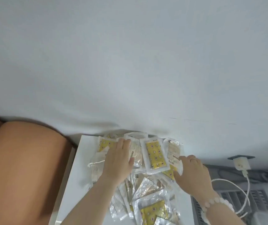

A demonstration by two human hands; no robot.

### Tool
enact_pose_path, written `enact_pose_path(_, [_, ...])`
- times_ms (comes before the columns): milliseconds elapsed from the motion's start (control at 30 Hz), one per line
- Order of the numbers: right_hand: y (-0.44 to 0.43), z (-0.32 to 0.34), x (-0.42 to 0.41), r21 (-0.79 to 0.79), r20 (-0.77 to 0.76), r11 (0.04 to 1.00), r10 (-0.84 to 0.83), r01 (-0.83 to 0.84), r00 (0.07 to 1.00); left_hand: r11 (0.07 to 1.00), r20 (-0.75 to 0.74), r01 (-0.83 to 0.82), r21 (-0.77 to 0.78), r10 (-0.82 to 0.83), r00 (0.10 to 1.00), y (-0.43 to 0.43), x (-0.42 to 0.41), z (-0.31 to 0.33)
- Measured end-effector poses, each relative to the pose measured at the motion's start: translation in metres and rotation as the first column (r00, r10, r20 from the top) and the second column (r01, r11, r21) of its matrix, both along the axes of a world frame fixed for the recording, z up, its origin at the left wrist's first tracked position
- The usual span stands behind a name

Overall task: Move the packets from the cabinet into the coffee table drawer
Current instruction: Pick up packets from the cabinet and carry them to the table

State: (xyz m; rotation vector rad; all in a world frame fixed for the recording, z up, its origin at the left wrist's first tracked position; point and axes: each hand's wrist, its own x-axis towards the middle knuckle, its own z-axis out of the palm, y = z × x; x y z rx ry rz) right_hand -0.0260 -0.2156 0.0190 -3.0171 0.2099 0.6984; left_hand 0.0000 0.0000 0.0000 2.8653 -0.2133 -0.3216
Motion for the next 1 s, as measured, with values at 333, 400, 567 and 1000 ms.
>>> enact_pose_path(333, [0.026, -0.084, 0.037, 0.436, -0.204, 0.641, -0.614, 0.632, 0.763, 0.949, -0.044, -0.258, -0.180, 0.254, 0.966, -0.023, 0.036, -0.053])
enact_pose_path(400, [0.028, -0.088, 0.035, 0.428, -0.193, 0.634, -0.632, 0.644, 0.751, 0.948, -0.067, -0.263, -0.182, 0.254, 0.965, -0.022, 0.035, -0.055])
enact_pose_path(567, [0.031, -0.083, 0.034, 0.422, -0.147, 0.625, -0.668, 0.657, 0.730, 0.979, -0.036, -0.202, -0.038, 0.201, 0.979, -0.027, 0.030, -0.051])
enact_pose_path(1000, [0.042, -0.074, 0.040, 0.271, -0.054, 0.712, -0.661, 0.648, 0.749, 0.987, 0.107, -0.055, 0.154, 0.039, 0.994, -0.040, 0.025, -0.046])
